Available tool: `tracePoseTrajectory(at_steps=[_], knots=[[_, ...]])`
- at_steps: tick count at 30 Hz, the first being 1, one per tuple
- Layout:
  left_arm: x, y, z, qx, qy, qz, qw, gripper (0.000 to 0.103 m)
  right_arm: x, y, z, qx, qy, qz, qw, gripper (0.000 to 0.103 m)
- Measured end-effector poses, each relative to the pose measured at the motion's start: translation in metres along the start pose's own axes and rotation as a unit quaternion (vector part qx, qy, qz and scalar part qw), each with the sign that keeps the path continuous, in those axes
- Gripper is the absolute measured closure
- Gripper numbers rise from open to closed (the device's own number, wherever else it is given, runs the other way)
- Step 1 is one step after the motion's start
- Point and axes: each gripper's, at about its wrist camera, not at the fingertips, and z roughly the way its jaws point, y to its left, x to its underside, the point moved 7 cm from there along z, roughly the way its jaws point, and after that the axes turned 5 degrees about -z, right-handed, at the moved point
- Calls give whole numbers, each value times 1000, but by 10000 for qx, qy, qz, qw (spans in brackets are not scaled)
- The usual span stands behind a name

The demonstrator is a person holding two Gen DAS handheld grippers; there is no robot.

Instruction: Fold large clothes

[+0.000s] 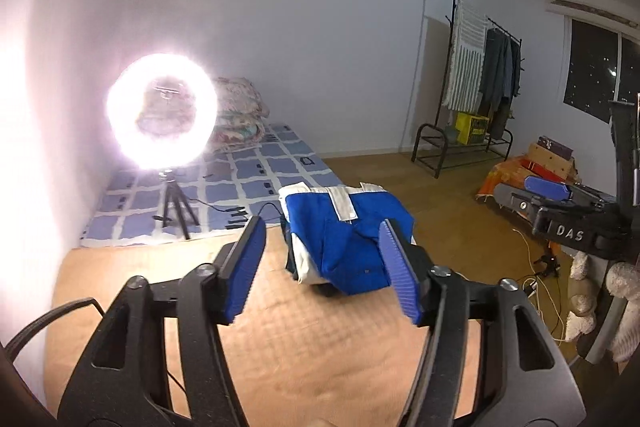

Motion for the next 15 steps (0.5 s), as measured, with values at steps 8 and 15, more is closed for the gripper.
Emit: tracePoseTrajectory(at_steps=[8,15], knots=[[23,18,-101,-213,-416,-181,9987,33,17,43,-76,-107,-453,45,9989,24],[48,17,-160,-293,-652,42,9974,22,31,78,-130,-85,-829,-219,9963,22]])
